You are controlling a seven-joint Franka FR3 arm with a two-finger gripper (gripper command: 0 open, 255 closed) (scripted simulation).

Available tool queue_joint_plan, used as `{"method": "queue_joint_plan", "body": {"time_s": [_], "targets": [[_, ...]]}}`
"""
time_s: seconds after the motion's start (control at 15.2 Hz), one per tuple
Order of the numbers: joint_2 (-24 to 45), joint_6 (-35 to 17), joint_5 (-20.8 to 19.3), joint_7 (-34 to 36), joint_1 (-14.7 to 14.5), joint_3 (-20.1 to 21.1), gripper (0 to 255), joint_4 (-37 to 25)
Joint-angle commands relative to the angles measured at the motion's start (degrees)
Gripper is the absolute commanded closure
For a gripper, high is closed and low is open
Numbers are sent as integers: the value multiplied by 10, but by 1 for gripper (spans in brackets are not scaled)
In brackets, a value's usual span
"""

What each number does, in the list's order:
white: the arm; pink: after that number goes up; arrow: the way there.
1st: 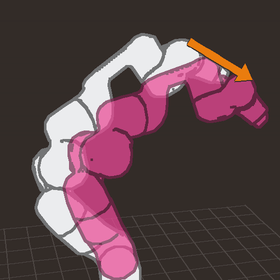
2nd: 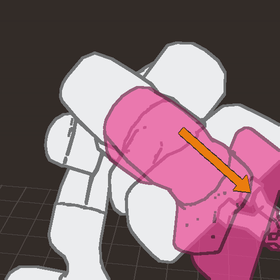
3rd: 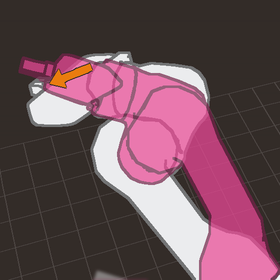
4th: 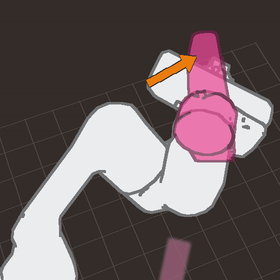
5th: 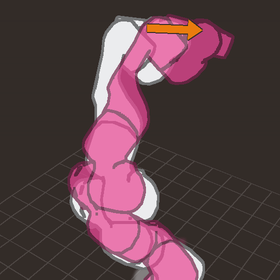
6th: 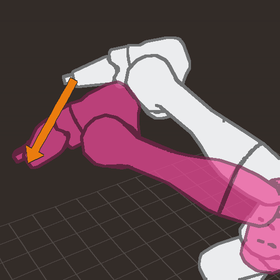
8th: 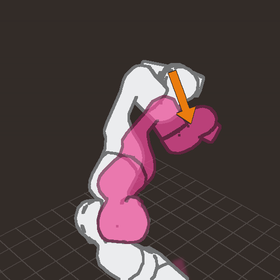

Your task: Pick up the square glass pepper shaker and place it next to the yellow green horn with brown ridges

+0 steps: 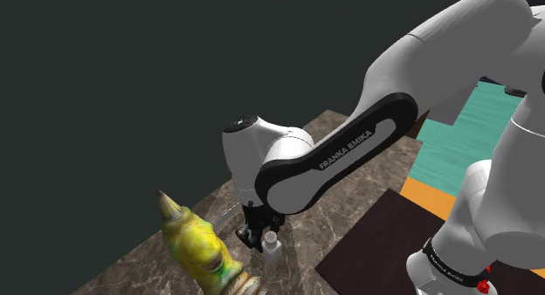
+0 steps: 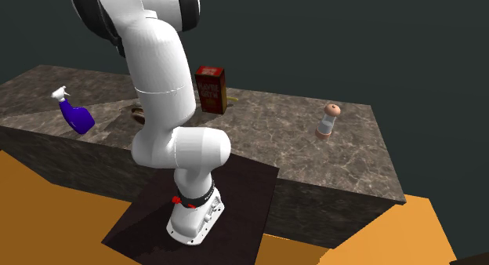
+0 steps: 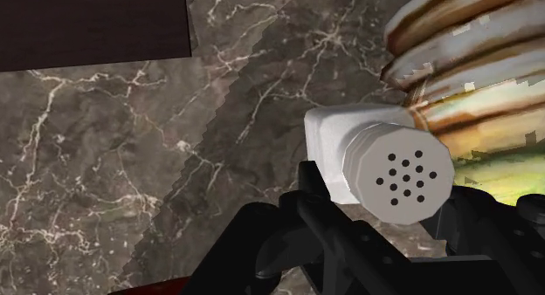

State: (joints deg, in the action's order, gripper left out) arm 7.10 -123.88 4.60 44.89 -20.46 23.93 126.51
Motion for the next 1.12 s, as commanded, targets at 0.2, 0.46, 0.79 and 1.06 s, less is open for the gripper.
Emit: {"method": "queue_joint_plan", "body": {"time_s": [0.2,0.46,0.79,1.06], "targets": [[28,-38,-12,5,-3,-2,255,12],[52,-67,-22,11,-6,-5,255,18],[84,-102,-37,18,-10,-11,255,23],[111,-129,-49,24,-15,-17,255,25]]}}
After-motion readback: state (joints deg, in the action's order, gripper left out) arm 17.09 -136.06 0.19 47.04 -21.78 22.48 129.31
